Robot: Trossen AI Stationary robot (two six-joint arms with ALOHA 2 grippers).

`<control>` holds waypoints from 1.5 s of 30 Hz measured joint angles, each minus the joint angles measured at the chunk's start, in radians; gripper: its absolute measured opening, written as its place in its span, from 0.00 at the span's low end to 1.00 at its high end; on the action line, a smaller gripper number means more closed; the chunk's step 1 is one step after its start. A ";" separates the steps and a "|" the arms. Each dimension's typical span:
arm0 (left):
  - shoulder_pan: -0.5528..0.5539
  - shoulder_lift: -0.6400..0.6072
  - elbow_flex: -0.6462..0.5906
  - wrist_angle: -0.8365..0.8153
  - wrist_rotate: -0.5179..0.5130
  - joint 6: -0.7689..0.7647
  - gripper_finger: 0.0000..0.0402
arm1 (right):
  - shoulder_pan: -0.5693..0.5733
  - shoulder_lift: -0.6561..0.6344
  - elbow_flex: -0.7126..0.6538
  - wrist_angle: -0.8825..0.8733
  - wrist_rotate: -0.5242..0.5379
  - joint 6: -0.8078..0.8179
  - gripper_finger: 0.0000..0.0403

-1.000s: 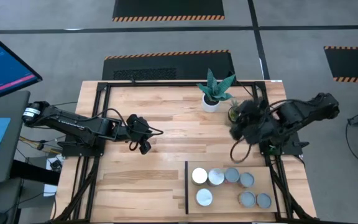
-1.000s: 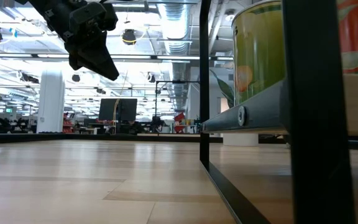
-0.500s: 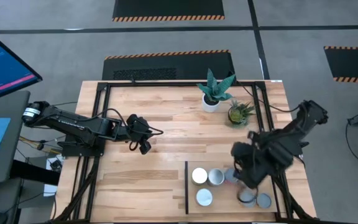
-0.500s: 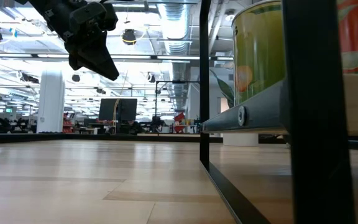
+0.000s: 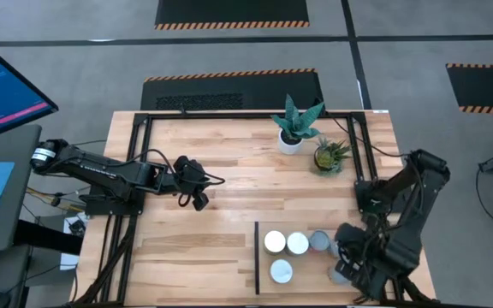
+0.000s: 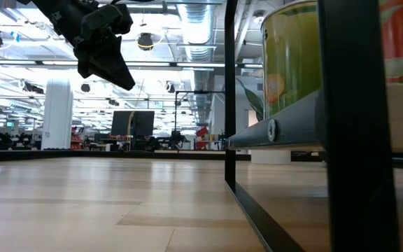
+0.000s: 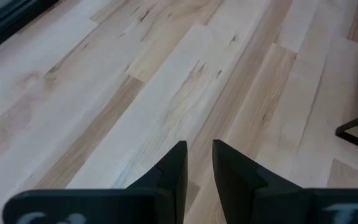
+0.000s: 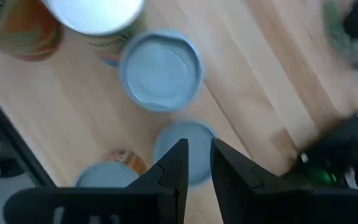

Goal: Pick and place cans onto a shelf
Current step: Adjust the cans on the shelf

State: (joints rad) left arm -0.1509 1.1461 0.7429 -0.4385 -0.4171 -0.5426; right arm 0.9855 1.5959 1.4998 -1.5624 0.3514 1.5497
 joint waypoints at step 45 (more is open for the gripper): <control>0.000 0.000 0.000 0.000 -0.031 0.024 0.15 | 0.058 -0.136 -0.292 0.319 -0.062 0.070 0.23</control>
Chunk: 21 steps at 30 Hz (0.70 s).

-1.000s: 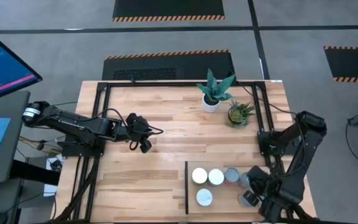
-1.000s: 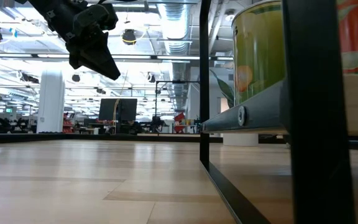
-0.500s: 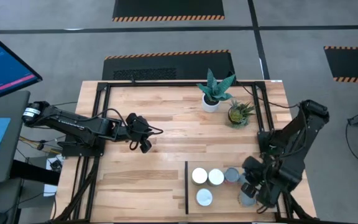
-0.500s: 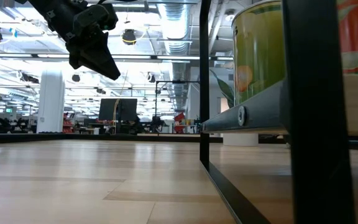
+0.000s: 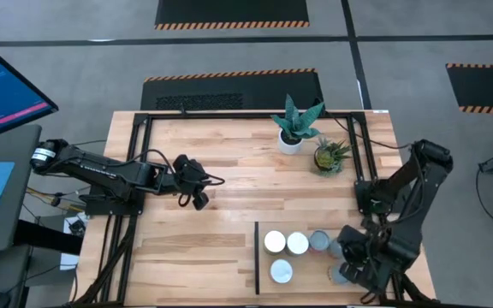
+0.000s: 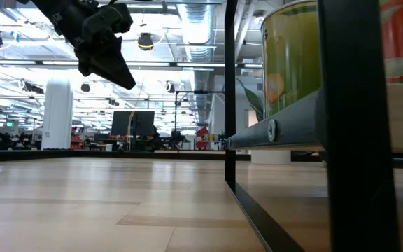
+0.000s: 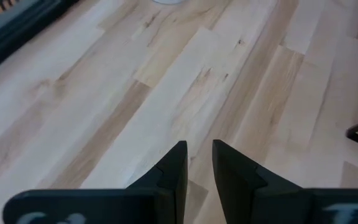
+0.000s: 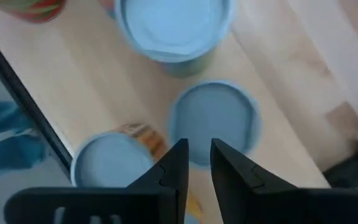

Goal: Pick and place cans onto a shelf
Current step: Adjust the cans on the shelf

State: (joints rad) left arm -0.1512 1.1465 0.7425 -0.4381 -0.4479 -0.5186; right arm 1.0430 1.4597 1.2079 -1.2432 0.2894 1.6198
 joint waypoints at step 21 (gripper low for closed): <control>0.000 0.000 0.000 0.002 -0.010 -0.018 0.15 | -0.023 0.029 -0.121 0.077 -0.058 0.018 0.23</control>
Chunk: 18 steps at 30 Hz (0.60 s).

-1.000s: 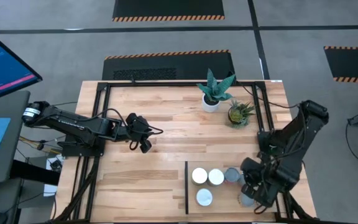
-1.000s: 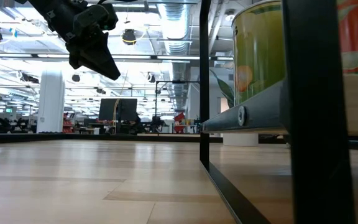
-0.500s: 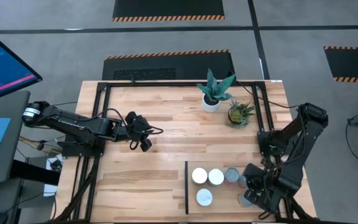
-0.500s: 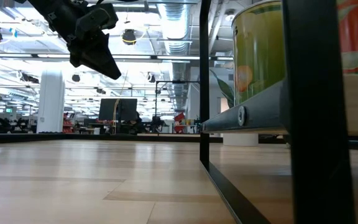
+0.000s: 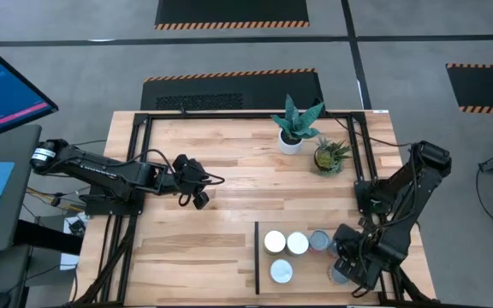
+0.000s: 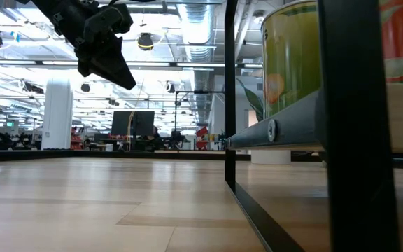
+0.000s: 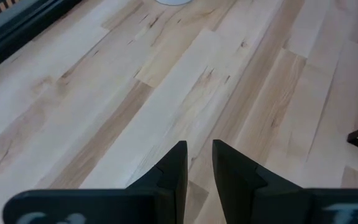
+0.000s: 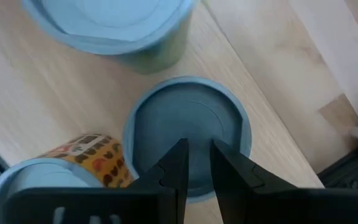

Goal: Pick and place cans onto a shelf
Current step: Adjust the cans on the shelf

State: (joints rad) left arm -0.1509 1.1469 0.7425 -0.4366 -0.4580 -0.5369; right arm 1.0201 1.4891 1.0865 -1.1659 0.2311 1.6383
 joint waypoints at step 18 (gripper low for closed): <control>0.000 0.000 0.000 0.000 0.002 -0.001 0.15 | -0.002 -0.004 -0.011 0.003 0.001 0.013 0.23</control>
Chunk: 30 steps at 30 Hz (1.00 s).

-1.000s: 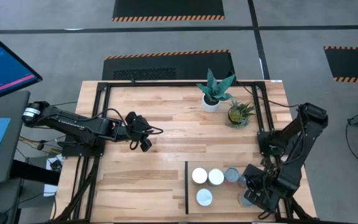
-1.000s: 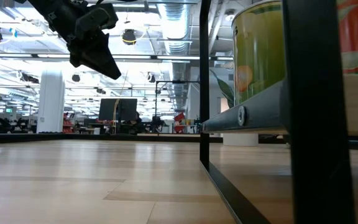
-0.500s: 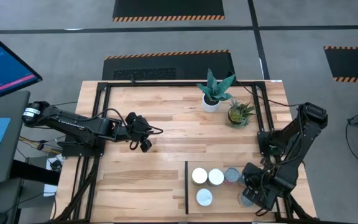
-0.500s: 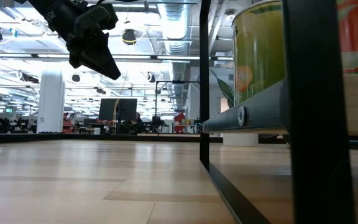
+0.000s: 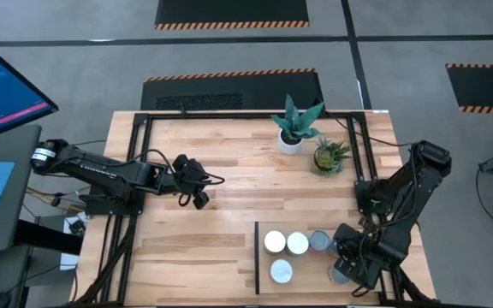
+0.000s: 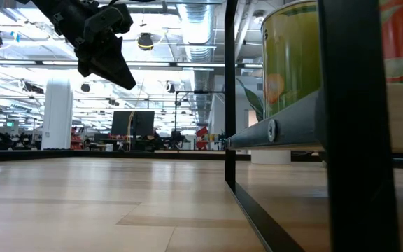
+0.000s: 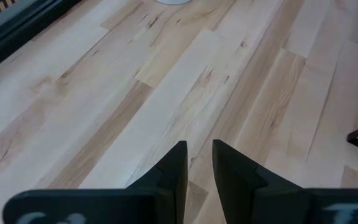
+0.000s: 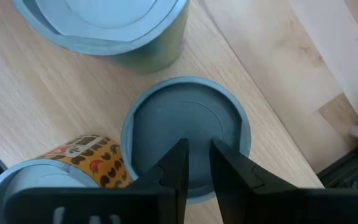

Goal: Pick and place cans onto a shelf
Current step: Adjust the cans on the shelf

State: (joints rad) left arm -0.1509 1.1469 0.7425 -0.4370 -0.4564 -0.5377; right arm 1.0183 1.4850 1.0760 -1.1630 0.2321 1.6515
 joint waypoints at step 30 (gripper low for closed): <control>0.000 0.000 0.000 0.001 -0.001 -0.008 0.15 | -0.091 0.000 0.163 0.001 0.265 -0.255 0.23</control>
State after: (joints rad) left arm -0.1509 1.1469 0.7425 -0.4357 -0.4572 -0.5455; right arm 0.9272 1.4849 1.2388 -1.1618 0.4970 1.3966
